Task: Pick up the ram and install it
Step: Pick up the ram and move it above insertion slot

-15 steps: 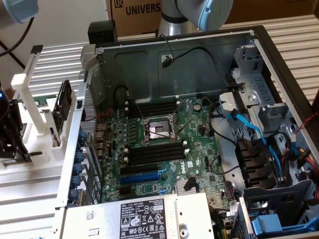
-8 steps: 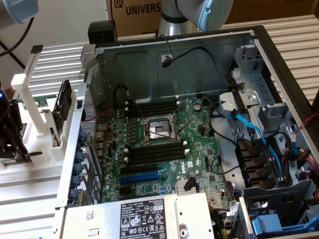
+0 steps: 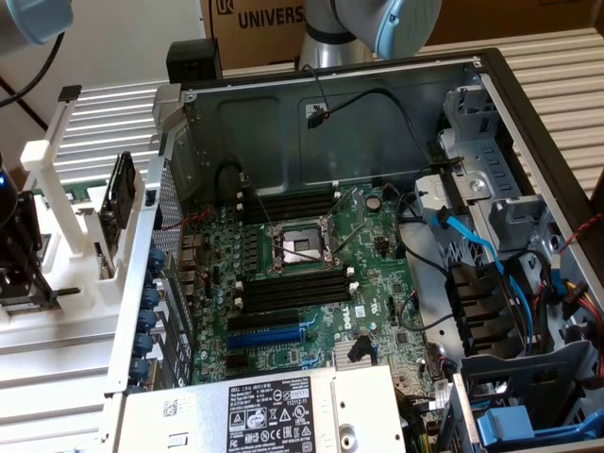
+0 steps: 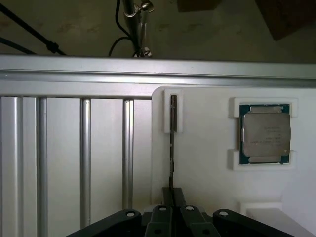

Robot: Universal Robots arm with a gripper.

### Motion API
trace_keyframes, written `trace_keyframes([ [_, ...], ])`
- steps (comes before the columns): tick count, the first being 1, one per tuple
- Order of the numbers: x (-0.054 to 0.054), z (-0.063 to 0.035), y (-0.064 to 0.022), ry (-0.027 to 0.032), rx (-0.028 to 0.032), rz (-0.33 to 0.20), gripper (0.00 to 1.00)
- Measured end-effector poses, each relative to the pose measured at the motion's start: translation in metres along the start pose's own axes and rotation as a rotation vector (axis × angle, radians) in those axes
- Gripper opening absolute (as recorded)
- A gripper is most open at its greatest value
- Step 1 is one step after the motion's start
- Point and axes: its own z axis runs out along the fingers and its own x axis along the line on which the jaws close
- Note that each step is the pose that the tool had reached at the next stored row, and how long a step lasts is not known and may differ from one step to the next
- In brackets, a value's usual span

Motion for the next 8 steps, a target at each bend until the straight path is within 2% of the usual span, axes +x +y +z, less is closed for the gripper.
trace_keyframes([
  [8, -0.0001, -0.0018, 0.0000, -0.0002, 0.0001, -0.001, 0.12],
])
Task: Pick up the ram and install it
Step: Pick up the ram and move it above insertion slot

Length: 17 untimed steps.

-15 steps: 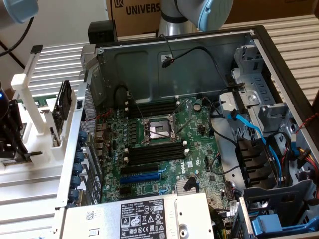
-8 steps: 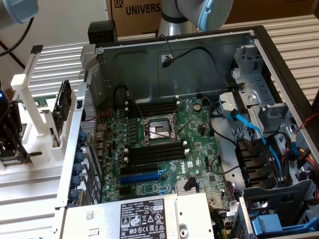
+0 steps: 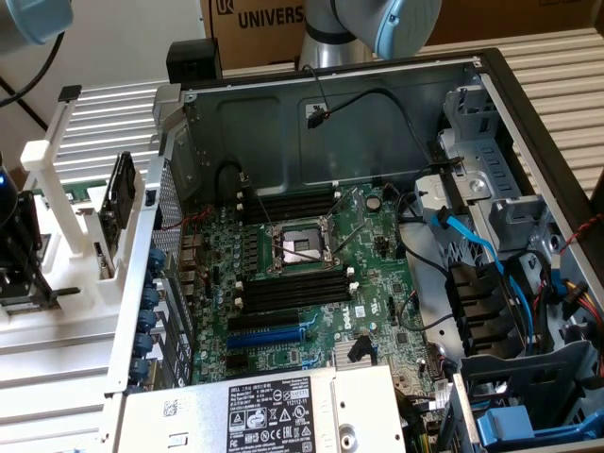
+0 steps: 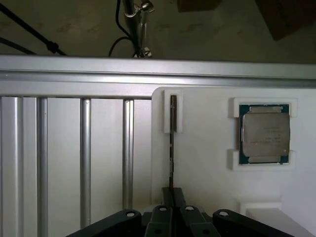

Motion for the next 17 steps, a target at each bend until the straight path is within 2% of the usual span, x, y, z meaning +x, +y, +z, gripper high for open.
trace_keyframes([
  [3, 0.000, -0.0049, 0.0004, 0.0002, -0.0003, 0.001, 0.12],
  [7, -0.001, -0.0166, 0.0006, 0.0002, -0.0001, 0.006, 0.12],
  [17, -0.003, -0.0635, 0.0003, 0.0006, 0.0011, 0.027, 0.12],
])
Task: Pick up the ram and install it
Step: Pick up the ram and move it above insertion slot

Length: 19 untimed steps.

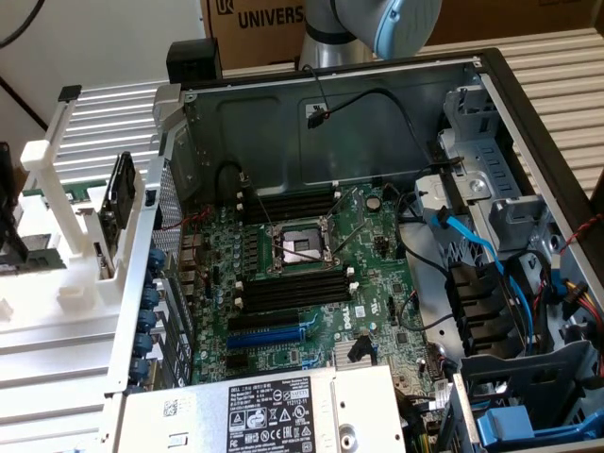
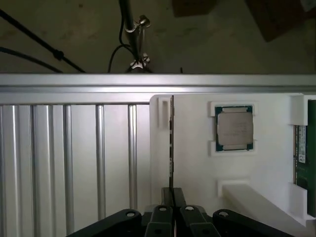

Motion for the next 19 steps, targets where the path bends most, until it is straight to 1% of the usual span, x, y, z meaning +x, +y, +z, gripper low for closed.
trace_keyframes([
  [7, -0.001, -0.0313, -0.0005, 0.0005, 0.0007, 0.019, 0.12],
  [8, -0.002, -0.0402, -0.0007, 0.0007, 0.0011, 0.026, 0.12],
  [13, -0.003, -0.0626, -0.0014, 0.0018, 0.0019, 0.044, 0.12],
  [16, -0.004, -0.0896, -0.0057, 0.0023, 0.0021, 0.049, 0.12],
  [17, -0.004, -0.0968, -0.0081, 0.0023, 0.0020, 0.050, 0.12],
  [19, -0.003, -0.0982, -0.0107, 0.0023, 0.0021, 0.050, 0.12],
])
